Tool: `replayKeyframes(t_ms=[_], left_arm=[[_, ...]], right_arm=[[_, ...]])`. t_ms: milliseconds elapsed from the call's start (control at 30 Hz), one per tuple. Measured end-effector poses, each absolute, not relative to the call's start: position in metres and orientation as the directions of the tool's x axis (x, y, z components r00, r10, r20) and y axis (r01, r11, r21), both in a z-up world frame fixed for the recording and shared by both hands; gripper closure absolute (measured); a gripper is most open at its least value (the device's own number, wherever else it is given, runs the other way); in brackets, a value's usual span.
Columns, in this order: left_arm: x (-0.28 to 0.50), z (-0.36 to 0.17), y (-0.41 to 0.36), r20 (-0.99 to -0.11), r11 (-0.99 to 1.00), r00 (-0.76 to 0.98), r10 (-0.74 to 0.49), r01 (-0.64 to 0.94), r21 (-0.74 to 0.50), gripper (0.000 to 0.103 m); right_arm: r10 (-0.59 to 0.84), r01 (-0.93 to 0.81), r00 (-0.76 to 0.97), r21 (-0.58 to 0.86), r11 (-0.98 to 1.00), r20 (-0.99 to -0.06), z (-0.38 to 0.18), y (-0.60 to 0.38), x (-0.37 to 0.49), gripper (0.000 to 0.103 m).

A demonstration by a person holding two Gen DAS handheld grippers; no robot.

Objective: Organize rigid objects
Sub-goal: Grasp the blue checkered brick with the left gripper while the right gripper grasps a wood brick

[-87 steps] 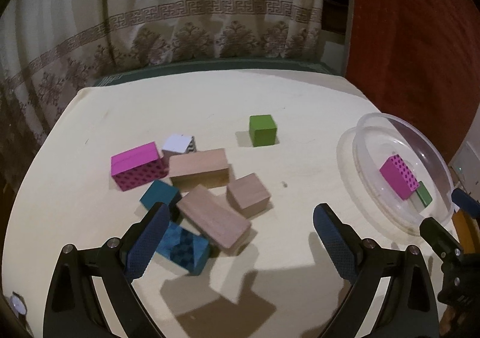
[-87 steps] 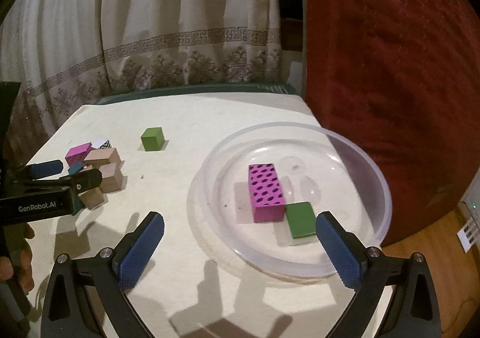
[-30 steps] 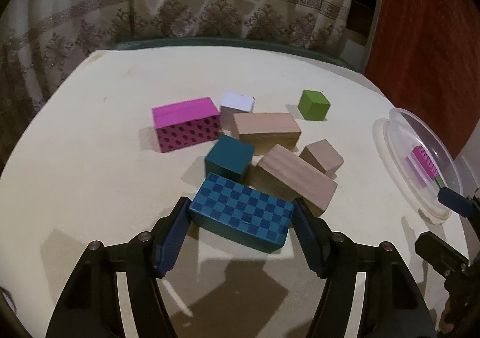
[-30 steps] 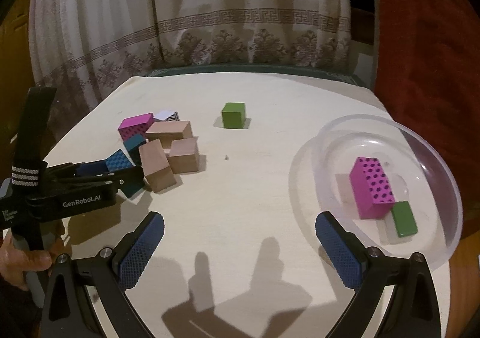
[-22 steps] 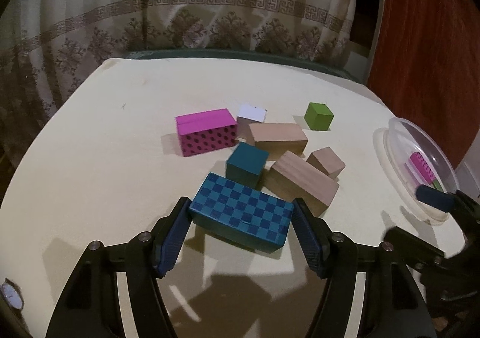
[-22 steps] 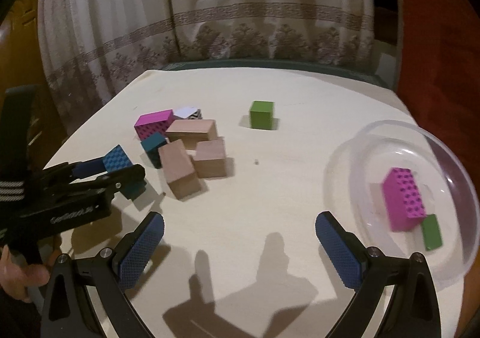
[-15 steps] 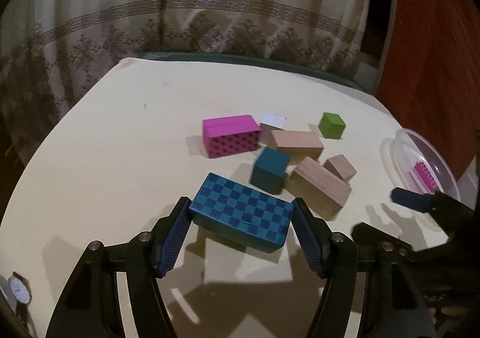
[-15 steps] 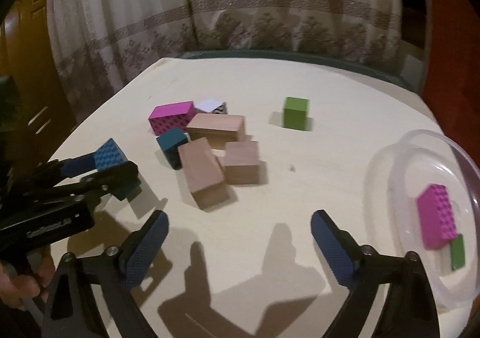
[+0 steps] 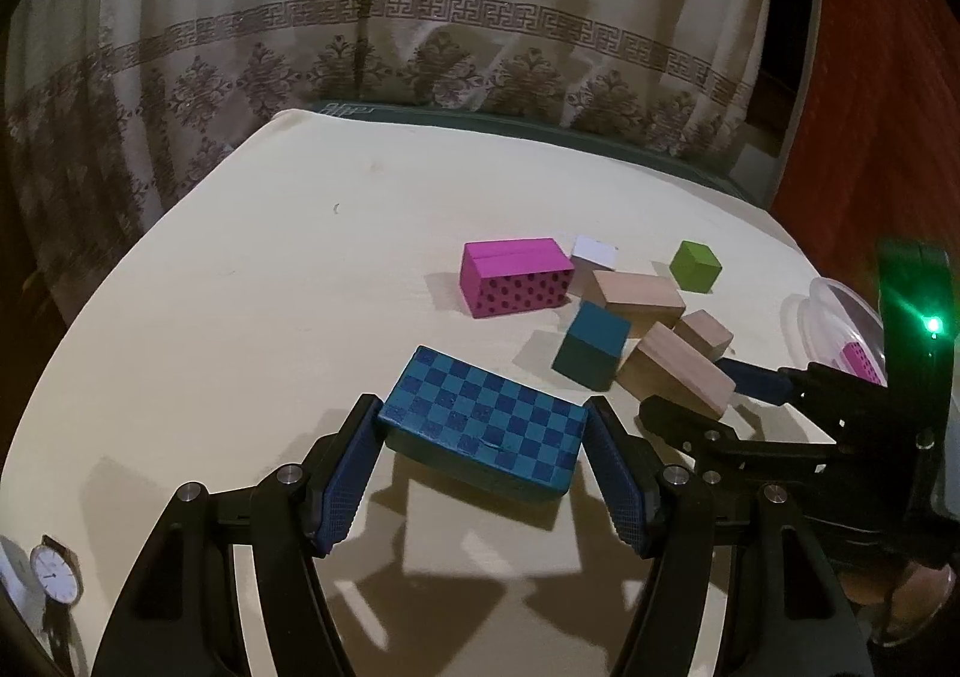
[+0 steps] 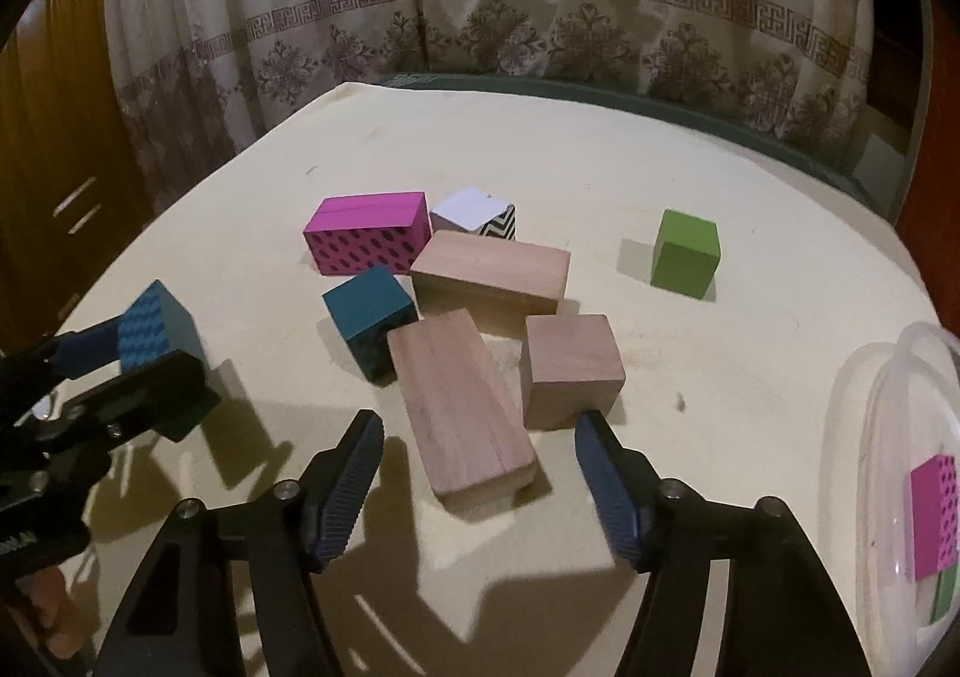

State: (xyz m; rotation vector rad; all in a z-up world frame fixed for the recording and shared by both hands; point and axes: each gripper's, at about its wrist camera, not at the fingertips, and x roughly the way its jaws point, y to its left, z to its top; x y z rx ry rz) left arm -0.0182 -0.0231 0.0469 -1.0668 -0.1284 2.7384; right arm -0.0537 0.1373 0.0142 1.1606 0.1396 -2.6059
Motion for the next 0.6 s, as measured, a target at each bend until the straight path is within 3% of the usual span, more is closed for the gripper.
replayKeyframes(t_ms=[67, 233, 600], left_arm=[[-0.019, 0.046, -0.024, -0.662, -0.977, -0.718, 0.215, -0.15, -0.154, 0.035], [-0.019, 0.046, -0.022, -0.663, -0.976, -0.717, 0.216, -0.155, -0.151, 0.035], [-0.018, 0.046, -0.019, -0.665, -0.977, -0.716, 0.214, -0.155, -0.148, 0.035]], right_arm=[[-0.201, 0.293, -0.645, 0.004, -0.956, -0.737, 0.013, 0.135, -0.053, 0.038], [-0.229, 0.297, -0.625, 0.045, -0.954, -0.746, 0.012, 0.139, -0.05, 0.063], [-0.256, 0.337, -0.623, 0.041, -0.94, -0.739, 0.011, 0.129, -0.055, 0.062]])
